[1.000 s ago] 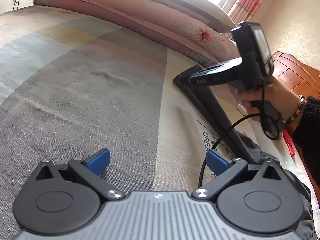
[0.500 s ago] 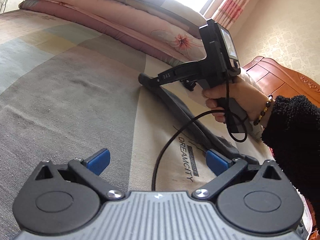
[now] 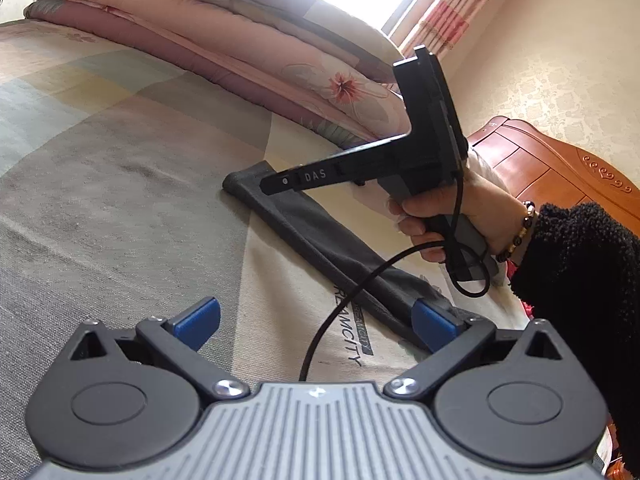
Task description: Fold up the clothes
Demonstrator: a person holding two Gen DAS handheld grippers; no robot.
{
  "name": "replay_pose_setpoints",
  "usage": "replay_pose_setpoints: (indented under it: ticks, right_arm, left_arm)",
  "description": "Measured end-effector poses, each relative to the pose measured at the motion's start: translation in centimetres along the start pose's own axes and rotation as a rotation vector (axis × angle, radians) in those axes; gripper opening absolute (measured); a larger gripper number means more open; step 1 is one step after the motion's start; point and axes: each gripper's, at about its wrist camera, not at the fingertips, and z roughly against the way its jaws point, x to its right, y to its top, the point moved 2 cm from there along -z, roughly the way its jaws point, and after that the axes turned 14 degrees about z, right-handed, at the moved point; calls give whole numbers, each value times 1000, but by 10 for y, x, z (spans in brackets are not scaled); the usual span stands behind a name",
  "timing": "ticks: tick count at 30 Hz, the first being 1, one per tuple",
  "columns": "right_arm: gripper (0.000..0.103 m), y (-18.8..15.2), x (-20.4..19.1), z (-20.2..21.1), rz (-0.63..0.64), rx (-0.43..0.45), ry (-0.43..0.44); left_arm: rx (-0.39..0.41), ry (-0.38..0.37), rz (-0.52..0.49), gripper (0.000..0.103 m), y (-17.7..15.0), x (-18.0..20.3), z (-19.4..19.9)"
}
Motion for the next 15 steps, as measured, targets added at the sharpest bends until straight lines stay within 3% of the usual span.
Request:
replay_pose_setpoints:
  ticks: [8,15]
  right_arm:
    - [17,-100,22,70,-105,-85,-123]
    - [19,-192,42,138,-230,-152,-223]
  left_arm:
    - [-19,-53,-64,101,-8,27,-2]
    - [-105,7,-134,101,-31,43,-33]
